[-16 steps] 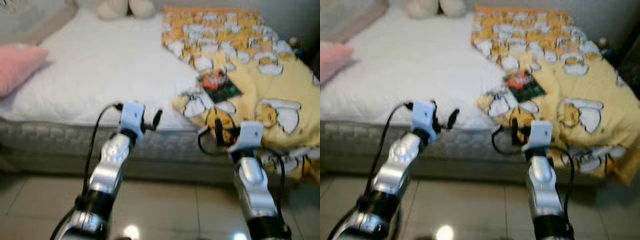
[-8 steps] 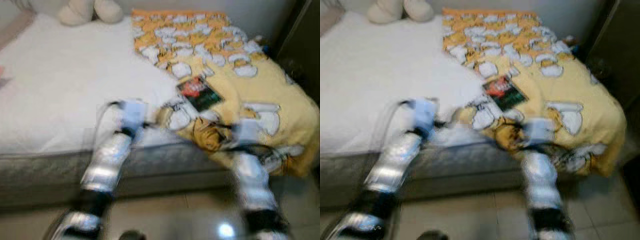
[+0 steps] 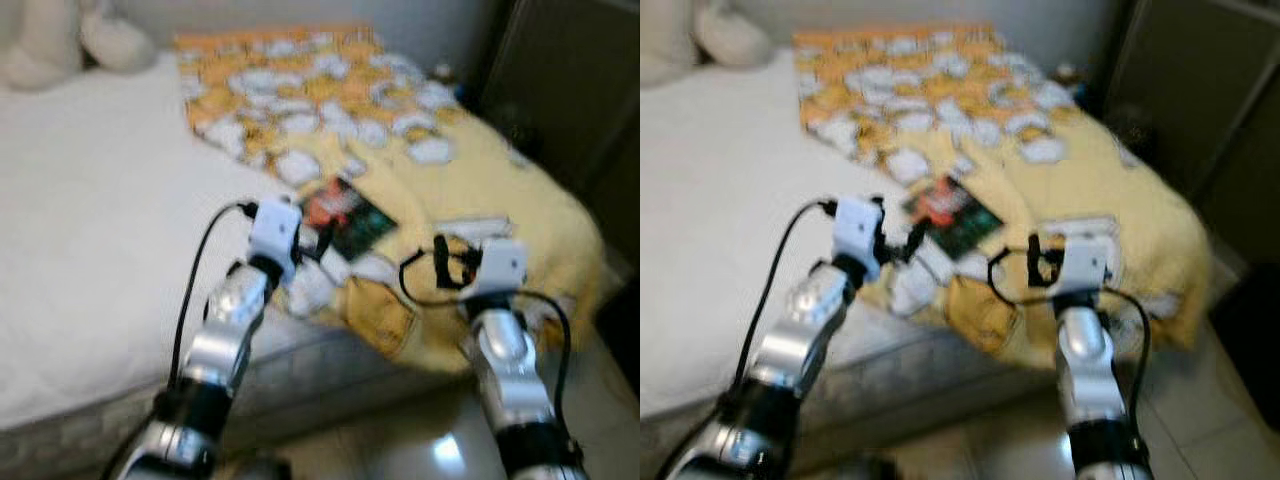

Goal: Clean up the room

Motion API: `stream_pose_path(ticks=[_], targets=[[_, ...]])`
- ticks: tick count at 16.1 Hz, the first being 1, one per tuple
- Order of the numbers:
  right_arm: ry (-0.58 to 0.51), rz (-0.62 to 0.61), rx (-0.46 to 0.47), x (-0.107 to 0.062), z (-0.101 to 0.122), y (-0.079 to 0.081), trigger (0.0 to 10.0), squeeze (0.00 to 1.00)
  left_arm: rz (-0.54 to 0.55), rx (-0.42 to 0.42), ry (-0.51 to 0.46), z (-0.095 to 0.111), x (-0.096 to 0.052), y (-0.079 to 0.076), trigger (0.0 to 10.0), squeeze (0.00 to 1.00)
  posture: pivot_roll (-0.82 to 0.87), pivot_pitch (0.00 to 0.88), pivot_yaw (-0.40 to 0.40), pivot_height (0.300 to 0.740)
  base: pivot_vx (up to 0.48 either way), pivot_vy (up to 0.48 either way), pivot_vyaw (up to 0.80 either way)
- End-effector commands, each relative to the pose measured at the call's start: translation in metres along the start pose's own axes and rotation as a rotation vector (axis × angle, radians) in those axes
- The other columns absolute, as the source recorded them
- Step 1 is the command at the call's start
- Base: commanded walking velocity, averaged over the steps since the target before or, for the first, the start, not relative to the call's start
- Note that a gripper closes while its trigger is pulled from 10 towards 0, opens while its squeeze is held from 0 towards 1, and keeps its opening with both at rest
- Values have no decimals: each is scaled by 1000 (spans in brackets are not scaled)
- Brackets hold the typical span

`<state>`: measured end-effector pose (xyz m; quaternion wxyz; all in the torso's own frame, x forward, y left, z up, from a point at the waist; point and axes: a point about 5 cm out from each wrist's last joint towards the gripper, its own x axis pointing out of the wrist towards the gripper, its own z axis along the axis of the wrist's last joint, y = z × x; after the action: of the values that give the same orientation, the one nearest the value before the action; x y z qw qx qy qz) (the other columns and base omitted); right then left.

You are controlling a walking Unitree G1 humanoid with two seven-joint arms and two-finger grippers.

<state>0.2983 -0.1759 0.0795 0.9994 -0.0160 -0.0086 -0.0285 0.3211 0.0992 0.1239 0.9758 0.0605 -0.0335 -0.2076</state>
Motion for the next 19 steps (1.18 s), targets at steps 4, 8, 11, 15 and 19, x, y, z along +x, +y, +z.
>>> stream_pose_path(ticks=[4,8,11,15,19], targets=[[-16,24,0,1,3,5,10000,0,7,4,11,2,1,2,10000,0,-11,0,32,710,480,0,0],[-16,62,-8,-8,4,1,10000,0,48,-7,98,3,24,24,10000,0,-27,0,13,710,0,0,0],[70,233,22,-19,-6,1,10000,0,75,-88,132,6,39,37,10000,0,-50,7,13,710,0,0,0],[236,375,0,-43,-18,-31,10000,0,133,-352,266,-1,54,47,10000,0,-121,75,22,710,0,0,0],[221,364,-36,-57,-3,-49,10000,0,144,-666,305,-11,57,31,10000,0,-194,137,23,710,0,0,0]])
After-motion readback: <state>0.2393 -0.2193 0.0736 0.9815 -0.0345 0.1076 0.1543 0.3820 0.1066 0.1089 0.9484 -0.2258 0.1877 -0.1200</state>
